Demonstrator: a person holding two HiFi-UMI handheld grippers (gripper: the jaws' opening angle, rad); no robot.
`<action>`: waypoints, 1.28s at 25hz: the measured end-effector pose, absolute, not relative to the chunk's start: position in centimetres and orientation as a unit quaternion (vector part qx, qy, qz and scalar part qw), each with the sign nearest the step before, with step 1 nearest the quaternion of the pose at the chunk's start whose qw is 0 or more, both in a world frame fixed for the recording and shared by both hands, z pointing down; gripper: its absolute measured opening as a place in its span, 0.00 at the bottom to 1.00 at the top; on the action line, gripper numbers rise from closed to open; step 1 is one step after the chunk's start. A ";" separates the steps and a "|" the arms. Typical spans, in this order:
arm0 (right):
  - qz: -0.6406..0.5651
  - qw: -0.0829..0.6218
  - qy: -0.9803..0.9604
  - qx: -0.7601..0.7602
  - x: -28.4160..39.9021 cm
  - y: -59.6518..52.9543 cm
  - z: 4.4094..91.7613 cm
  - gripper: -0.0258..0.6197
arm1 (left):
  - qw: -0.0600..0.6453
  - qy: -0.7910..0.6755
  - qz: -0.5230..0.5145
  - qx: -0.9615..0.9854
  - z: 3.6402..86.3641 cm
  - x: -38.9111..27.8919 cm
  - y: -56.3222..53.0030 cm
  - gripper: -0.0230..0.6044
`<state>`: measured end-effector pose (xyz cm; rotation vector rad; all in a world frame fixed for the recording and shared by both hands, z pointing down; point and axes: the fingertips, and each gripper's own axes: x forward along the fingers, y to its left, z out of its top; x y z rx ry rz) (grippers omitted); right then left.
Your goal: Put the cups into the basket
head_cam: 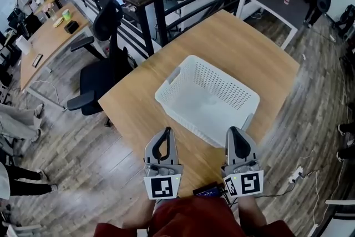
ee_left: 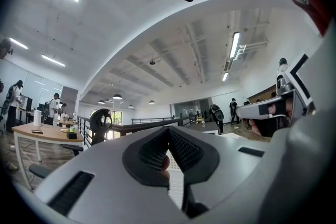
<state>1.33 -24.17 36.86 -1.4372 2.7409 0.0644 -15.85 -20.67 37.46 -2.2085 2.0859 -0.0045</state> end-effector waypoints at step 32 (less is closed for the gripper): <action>0.033 0.016 0.884 -0.466 1.2 -23.7 37.0 0.06 | 0.038 0.681 0.013 -0.731 37.5 -15.2 -20.2 0.05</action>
